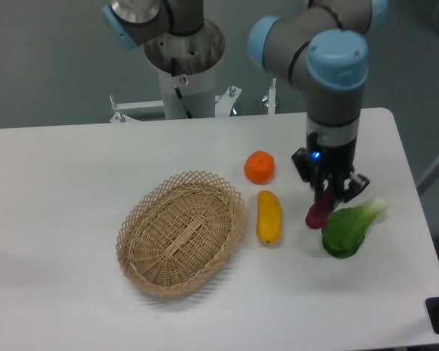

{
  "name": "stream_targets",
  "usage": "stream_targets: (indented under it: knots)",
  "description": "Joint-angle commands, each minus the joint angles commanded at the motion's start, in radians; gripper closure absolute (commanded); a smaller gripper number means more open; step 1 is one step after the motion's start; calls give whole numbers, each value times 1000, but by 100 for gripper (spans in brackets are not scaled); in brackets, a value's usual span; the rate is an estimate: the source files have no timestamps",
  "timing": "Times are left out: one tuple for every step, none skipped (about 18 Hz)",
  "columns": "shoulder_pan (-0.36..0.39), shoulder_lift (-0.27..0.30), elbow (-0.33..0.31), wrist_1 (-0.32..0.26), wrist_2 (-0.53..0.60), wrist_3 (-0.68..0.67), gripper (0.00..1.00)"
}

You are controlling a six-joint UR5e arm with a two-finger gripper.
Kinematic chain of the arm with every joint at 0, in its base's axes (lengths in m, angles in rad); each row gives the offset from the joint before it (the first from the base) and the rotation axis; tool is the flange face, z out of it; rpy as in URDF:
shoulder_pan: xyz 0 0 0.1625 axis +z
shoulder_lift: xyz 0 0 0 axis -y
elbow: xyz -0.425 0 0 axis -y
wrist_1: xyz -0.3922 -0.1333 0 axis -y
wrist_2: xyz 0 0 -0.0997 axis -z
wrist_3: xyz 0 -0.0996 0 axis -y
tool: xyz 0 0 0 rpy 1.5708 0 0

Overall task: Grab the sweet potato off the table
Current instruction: 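Lift the held sweet potato up off the table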

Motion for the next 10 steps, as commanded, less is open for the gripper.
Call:
stream_targets:
  knots:
    - [6, 2, 0, -2, -2, 6, 75]
    - [8, 8, -2, -3, 0, 9, 75]
    - [12, 11, -2, -6, -2, 9, 75]
    - [14, 12, -2, -8, -2, 9, 75]
    - [14, 12, -5, -8, -2, 9, 75]
    - [14, 14, -5, -8, -2, 9, 75]
    - [14, 14, -5, -6, -2, 9, 75]
    - [14, 14, -5, -6, -2, 9, 75]
    - [15, 15, -3, -6, -2, 9, 75]
    - [15, 15, -2, -6, -2, 9, 75]
